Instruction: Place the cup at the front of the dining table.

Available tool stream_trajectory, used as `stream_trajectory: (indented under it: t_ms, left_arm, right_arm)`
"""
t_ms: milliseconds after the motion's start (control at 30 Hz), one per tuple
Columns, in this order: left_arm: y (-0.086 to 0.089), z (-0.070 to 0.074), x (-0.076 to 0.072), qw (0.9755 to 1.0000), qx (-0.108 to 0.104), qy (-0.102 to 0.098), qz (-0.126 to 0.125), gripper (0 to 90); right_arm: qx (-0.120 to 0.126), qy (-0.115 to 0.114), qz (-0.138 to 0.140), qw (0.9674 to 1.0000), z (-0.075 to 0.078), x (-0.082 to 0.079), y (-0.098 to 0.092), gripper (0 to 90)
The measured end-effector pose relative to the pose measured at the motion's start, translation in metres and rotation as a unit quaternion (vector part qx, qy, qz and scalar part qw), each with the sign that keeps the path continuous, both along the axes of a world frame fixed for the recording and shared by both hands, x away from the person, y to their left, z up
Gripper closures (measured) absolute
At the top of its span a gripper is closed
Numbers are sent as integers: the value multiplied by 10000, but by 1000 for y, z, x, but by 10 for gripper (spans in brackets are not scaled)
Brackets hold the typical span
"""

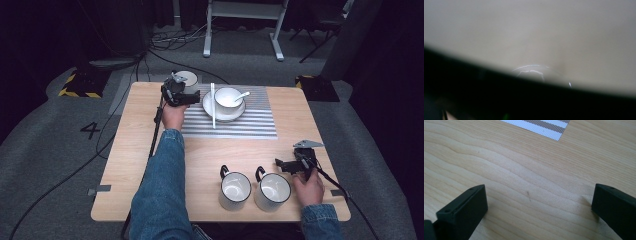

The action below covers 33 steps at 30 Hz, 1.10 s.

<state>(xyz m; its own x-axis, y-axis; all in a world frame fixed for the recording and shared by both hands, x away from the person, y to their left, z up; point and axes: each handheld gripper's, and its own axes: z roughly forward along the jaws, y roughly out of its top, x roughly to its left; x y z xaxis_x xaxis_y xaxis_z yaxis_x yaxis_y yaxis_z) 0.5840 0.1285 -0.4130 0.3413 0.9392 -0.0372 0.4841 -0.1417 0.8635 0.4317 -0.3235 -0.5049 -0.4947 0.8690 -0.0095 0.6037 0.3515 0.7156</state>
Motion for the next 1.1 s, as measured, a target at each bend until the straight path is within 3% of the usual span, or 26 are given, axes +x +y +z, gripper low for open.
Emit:
stream_trajectory:
  t_ms: [167,400,533,867,1000,1100]
  left_arm:
    - [1,-13,4,9999,-16,101,120,41]
    - [-3,-31,6,9994,-100,318,94,41]
    - [-6,-44,2,9998,-117,165,-9,41]
    - [-13,-65,0,9994,-92,344,-48,41]
    - [-15,-73,-3,9989,-203,411,-70,41]
    - [-15,-76,-4,9987,-118,488,-57,41]
  right_arm:
    - [-1,-1,2,10000,0,0,0,2]
    - [-2,1,5,10000,0,0,0,2]
    - [-44,-1,27,10000,0,0,0,2]
    - [35,32,0,10000,0,-1,1,2]
    - [35,33,0,10000,0,-1,1,2]
    - [35,30,1,10000,0,-1,1,2]
